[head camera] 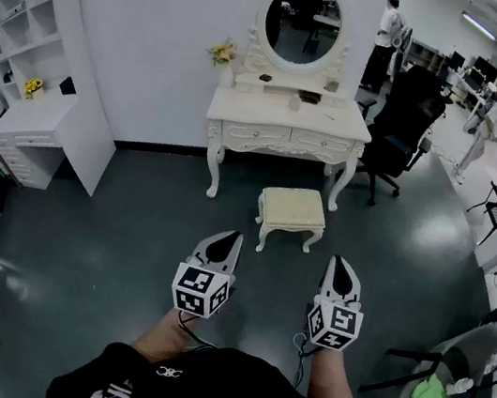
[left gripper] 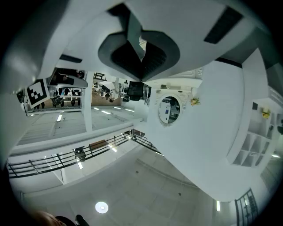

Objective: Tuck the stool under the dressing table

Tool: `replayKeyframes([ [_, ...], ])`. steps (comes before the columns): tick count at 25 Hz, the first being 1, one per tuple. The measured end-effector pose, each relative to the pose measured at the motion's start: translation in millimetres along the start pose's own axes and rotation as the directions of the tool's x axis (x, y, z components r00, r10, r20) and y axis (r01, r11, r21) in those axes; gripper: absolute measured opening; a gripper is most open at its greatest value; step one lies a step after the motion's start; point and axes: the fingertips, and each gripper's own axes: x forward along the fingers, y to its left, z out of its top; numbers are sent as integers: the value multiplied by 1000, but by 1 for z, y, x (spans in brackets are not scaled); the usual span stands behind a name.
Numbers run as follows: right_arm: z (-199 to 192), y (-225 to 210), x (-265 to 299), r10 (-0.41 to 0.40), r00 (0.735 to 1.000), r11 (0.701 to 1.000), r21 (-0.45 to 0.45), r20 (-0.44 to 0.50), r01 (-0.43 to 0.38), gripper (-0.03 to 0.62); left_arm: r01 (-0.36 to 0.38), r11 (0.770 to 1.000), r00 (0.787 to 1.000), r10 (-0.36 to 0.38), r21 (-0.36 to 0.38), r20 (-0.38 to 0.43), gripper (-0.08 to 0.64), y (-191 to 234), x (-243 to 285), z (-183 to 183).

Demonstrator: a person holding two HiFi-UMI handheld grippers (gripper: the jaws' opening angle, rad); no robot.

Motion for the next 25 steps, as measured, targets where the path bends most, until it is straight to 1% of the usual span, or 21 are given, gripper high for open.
replayKeyframes([
  [3,-1,-5,-1,8,1000,1000,19,24,-9,15,4,999,1000,-4,32,-17,15,-10,6,-7],
  [9,-10,-18,-3,15,1000,999,37,24,-15,17,9,999,999,-7,48,-35,15,-29,13,-17],
  [15,-16,-37,-3,21,1000,999,47,14,-21,17,5,999,999,-3,50,-39,15,-46,24,-19],
  [20,-22,-56,-10,26,1000,999,46,17,-26,17,-5,999,999,7,32,-48,15,-63,32,-29],
  [25,-27,-75,-12,9,1000,998,57,4,-9,17,15,999,998,-13,39,-57,15,-79,43,-33],
])
